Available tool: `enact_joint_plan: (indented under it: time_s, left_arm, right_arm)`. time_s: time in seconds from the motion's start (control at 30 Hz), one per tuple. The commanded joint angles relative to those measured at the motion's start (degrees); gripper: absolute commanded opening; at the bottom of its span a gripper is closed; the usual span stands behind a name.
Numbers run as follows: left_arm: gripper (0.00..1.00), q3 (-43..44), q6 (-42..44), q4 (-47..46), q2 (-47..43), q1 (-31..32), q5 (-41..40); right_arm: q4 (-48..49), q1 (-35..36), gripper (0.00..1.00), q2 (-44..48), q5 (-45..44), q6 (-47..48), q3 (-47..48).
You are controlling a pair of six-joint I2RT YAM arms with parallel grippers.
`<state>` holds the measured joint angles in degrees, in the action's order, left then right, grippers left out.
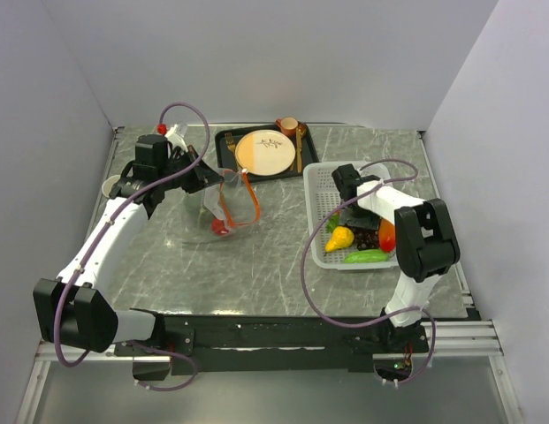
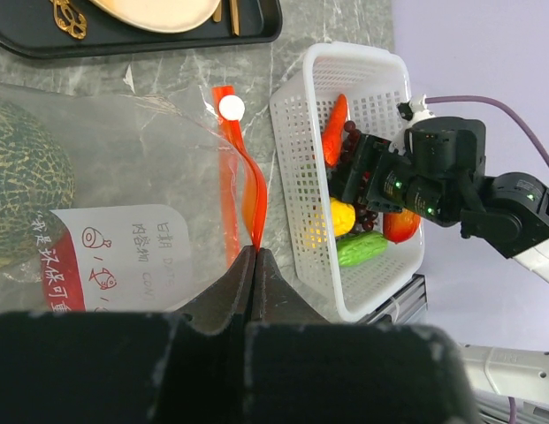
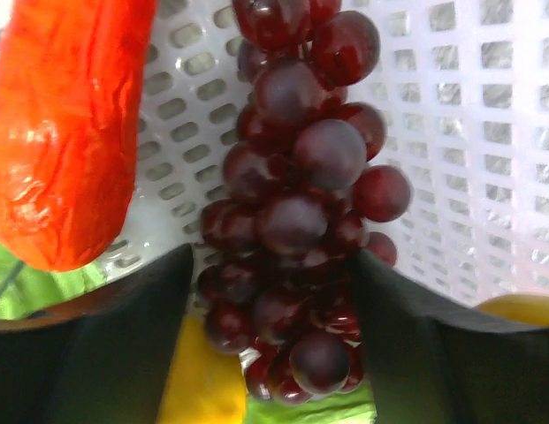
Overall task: Place the food in the zip-top bag and seal the zipper
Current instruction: Pick up the fake fruit from the bin.
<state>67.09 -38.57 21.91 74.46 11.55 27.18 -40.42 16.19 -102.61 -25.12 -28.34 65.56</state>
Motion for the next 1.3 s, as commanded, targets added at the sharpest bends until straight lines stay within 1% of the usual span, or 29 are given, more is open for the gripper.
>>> enact_joint_plan:
  time_s: [0.0, 0.07, 0.1, 0.13, 0.37, 0.5, 0.6, 0.63, 0.73, 0.77, 0.8, 0.83, 0.87, 0.93, 1.0, 1.07, 1.2, 1.27]
  left_arm:
    - [0.01, 0.32, 1.13, -1.43, -0.28, 0.14, 1.03]
    - [0.01, 0.32, 1.30, -1.26, -0.28, 0.14, 0.86]
    - [0.01, 0.24, 1.30, -1.17, -0.28, 0.14, 0.68]
    - [0.01, 0.23, 1.30, -1.17, -0.28, 0.14, 0.77]
    - [0.01, 0.23, 1.21, -1.43, -0.01, 0.14, 0.86]
    - [0.01, 0.15, 1.30, -1.43, 0.07, 0.14, 1.30]
    - [0.01, 0.15, 1.56, -1.17, 0.16, 0.14, 1.30]
    - [0.01, 0.23, 1.65, -1.00, 0.16, 0.14, 1.30]
    - [0.01, -0.03, 1.65, -0.99, -0.10, 0.14, 1.39]
    - [0.01, -0.03, 1.57, -1.08, -0.19, 0.23, 1.47]
    - [0.01, -0.12, 1.56, -1.17, -0.10, 0.14, 1.56]
    - [0.01, -0.03, 1.65, -1.08, -0.01, 0.14, 1.65]
    - [0.01, 0.14, 1.57, -0.99, 0.07, 0.14, 1.65]
    - [0.01, 0.15, 1.65, -0.99, 0.25, 0.14, 1.65]
    - [0.01, 0.06, 1.48, -1.08, 0.16, 0.23, 1.74]
    - [0.01, 0.06, 1.56, -1.08, 0.08, 0.23, 1.82]
    - [0.01, 0.06, 1.83, -0.55, -0.01, 0.31, 1.65]
    - [0.01, -0.38, 1.65, -0.82, -0.10, 0.31, 1.91]
  right_arm:
    - [2.19, -0.28, 0.55, -0.14, 4.12, 0.30, -0.96]
    - [3.15, -0.28, 0.42, 1.69, 4.99, 0.65, -1.22]
    - [3.77, -0.28, 0.33, 2.67, 5.17, 0.65, -1.22]
    - [4.21, -0.28, 0.31, 3.81, 5.61, 0.91, -1.31]
    - [8.08, -0.10, 0.31, 18.64, 6.32, 1.18, -1.58]
    - [9.39, -0.19, 0.31, 24.20, 8.07, 1.53, -1.58]
    - [10.36, -0.10, 0.31, 27.45, 11.66, 1.88, -1.75]
    - [11.06, -0.10, 0.31, 28.42, 16.20, 2.49, -1.93]
    - [13.96, -0.01, 0.31, 32.46, 24.47, 3.64, -2.28]
    - [15.01, 0.07, 0.28, 32.99, 31.03, 4.08, -2.19]
    - [15.98, 0.68, 0.25, 33.35, 33.10, 3.82, -1.84]
    - [16.08, 1.39, 0.24, 33.52, 33.91, 3.47, -1.40]
    - [16.17, 1.65, 0.23, 33.35, 36.96, 3.38, -0.44]
    - [16.52, 2.44, 0.22, 32.82, 39.35, 3.20, 0.18]
    - [17.83, 2.89, 0.17, 32.65, 41.20, 2.50, -0.17]
    - [18.80, 3.41, 0.17, 32.74, 42.52, 2.76, -0.95]
    - [20.47, 4.20, 0.16, 32.38, 50.85, 4.34, -0.52]
    - [22.04, 6.21, 0.16, 31.95, 55.08, 4.78, 0.18]
